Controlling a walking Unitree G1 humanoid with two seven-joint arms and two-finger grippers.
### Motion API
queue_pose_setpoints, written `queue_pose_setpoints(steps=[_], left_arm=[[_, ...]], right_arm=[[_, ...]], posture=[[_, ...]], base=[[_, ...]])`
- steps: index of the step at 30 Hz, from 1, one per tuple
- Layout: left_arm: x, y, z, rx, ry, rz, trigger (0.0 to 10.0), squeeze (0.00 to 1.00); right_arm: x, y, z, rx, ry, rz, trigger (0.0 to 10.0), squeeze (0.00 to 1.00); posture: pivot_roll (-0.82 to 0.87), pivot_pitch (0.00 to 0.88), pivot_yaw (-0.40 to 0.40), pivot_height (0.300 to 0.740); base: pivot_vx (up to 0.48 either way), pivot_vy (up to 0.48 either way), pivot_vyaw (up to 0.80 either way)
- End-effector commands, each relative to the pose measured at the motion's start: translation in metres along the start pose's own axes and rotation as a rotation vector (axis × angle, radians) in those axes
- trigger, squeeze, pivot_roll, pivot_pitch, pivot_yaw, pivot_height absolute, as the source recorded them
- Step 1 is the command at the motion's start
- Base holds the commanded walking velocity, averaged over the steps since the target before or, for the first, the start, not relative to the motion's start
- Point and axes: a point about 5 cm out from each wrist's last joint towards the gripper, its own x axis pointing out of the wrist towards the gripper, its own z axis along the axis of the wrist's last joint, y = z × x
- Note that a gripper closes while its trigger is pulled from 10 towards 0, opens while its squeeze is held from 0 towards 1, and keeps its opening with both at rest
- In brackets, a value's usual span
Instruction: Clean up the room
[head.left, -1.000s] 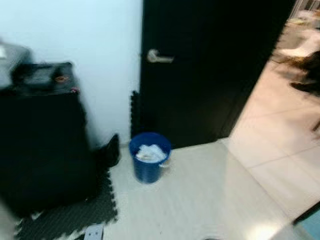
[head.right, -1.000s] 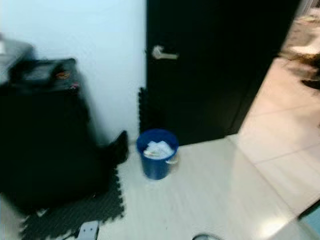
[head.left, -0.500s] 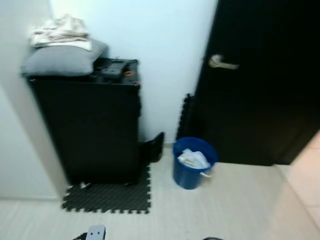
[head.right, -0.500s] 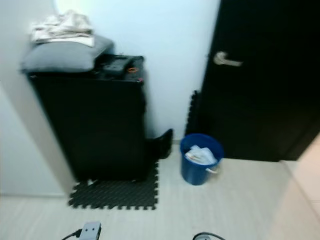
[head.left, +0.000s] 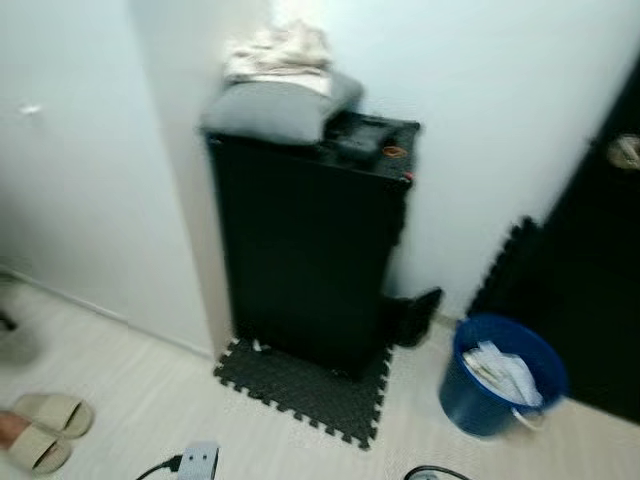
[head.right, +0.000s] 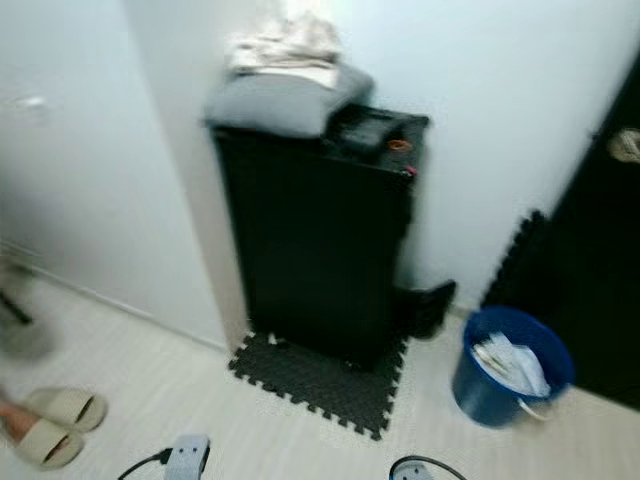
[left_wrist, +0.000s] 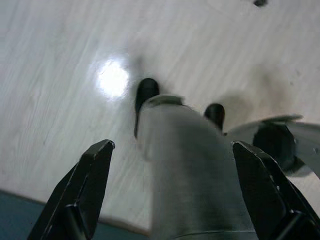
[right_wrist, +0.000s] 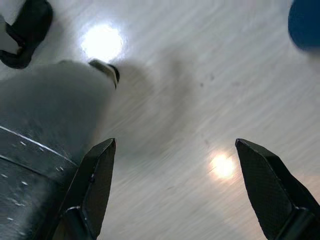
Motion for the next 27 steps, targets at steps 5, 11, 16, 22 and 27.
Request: queue_pose_setpoints(steps=[5,11,16,22,27], left_arm=[[-0.0003,-0.0006,-0.0045,0.019,0.022,-0.002,10.0,0.00],[-0.0003,-0.0008,-0.0046,0.027,0.024,-0.003,10.0,0.00],[-0.0003,-0.0010,-0.0053,0.034,0.026,-0.004,10.0,0.00],[-0.0005,-0.0005,-0.0061,0.038,0.029,-0.004,10.0,0.00],[-0.0006,-0.0002,-0.0064,0.037,0.030,-0.003,10.0,0.00]], right_arm=[[0.0007,0.0085,-0.0033,-0.016,0.014,0.030,10.0,0.00],[0.0007,0.0085,-0.0037,-0.022,0.016,0.031,10.0,0.00],[0.0007,0.0087,-0.0043,-0.026,0.017,0.032,10.0,0.00],[0.0007,0.0095,-0.0047,-0.030,0.018,0.035,10.0,0.00],[0.0007,0.0098,-0.0050,-0.031,0.019,0.038,10.0,0.00]], posture=[[-0.03,0.000,-0.089,0.740],[-0.03,0.000,-0.090,0.740],[-0.03,0.000,-0.090,0.740],[-0.03,0.000,-0.089,0.740],[-0.03,0.000,-0.090,0.740]], base=[[0.000,0.000,0.80],[0.000,0.000,0.80],[0.000,0.000,0.80],[0.000,0.000,0.80],[0.000,0.000,0.80]])
